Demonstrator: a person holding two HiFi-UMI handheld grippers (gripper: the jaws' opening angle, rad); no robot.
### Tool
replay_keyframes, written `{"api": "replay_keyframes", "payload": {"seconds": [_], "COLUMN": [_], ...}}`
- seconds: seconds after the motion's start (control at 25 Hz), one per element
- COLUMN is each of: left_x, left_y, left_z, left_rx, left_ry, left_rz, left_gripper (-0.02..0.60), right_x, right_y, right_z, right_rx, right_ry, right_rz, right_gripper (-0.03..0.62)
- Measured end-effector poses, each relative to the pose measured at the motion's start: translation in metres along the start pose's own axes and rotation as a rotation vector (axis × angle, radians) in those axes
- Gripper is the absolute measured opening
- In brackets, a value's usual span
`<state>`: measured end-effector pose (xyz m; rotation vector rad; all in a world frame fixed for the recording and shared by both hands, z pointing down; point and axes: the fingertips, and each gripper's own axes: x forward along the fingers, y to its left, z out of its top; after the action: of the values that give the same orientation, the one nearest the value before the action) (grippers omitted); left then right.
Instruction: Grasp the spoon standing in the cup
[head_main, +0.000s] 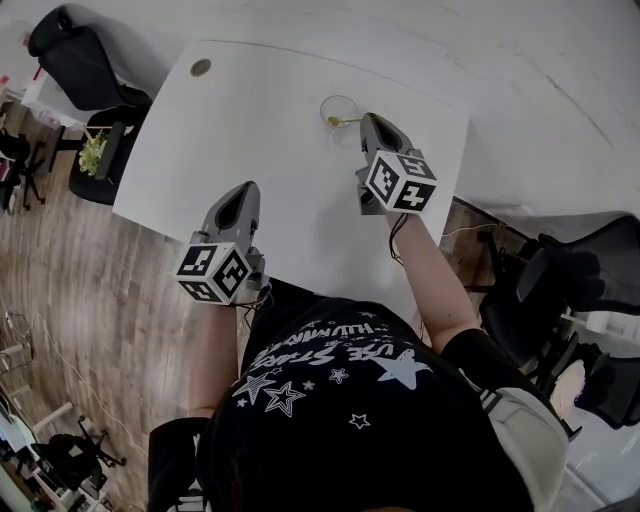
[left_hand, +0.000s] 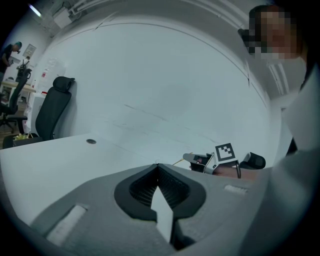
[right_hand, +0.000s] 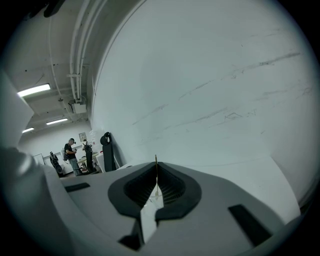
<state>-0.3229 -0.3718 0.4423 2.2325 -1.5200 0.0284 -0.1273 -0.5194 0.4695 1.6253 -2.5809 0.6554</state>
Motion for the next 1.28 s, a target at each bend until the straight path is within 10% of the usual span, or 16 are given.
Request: {"api": "replay_keyframes", "payload": {"seconds": [1.28], "left_x": [-0.079], "left_y": [-0.096], "left_z": [-0.029], "left_rx": [0.001], "left_ry": [-0.111], "left_rz": [0.112], "left_gripper": [0.008], "right_x": [-0.114], "right_y": [0.007], "right_z": [0.017], "right_rx": [-0.011], "right_ry": [-0.060], "right_rz": [0.158], "right_gripper": [0.015]}}
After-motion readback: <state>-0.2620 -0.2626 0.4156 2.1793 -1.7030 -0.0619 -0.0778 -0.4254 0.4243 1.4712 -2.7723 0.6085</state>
